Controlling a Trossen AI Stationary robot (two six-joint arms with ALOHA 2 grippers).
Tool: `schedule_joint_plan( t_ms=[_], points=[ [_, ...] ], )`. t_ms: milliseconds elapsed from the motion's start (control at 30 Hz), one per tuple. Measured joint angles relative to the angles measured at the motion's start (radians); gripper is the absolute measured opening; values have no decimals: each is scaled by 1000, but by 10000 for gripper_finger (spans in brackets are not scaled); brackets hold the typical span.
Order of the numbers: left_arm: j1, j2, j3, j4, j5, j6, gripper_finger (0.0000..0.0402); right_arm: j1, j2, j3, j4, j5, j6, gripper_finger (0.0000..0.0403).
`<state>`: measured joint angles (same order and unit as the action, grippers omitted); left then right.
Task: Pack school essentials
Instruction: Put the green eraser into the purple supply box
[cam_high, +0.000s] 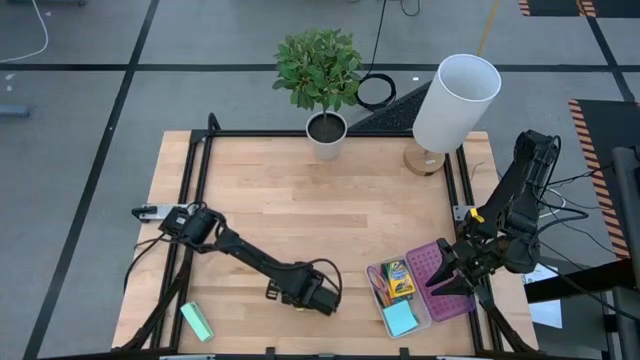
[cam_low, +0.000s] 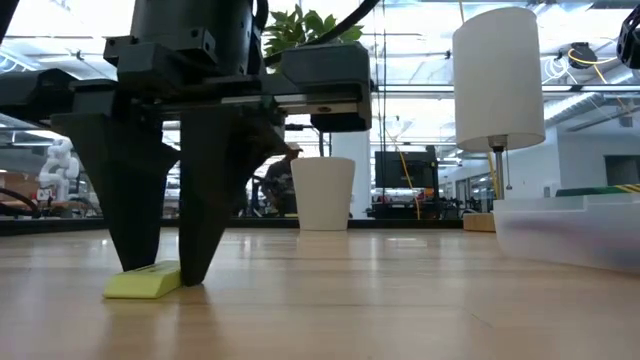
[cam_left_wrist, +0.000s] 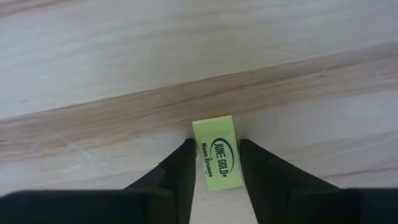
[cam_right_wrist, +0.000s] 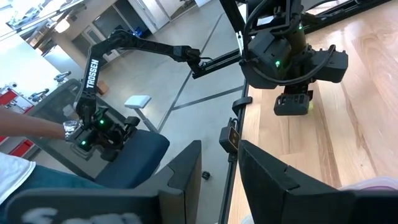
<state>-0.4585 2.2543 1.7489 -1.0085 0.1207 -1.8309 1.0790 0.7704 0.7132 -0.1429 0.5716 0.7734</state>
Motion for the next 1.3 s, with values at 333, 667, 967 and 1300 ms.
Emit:
schedule_joint_plan(
  t_ms=[333, 667, 967, 1300],
  points=[
    [-18, 0, -1, 14, -46, -3, 90, 0, 0, 0, -4, 0, -3, 98],
    [-11, -5, 4, 20, -48, 33, 88, 0, 0, 0, -5, 0, -7, 98],
    [13, -15, 66, 45, -65, 174, 88, 0, 0, 0, -10, 1, 2, 98],
    [62, -18, 243, 85, -252, 638, 88, -49, 1, 0, -108, 60, 473, 98]
  ],
)
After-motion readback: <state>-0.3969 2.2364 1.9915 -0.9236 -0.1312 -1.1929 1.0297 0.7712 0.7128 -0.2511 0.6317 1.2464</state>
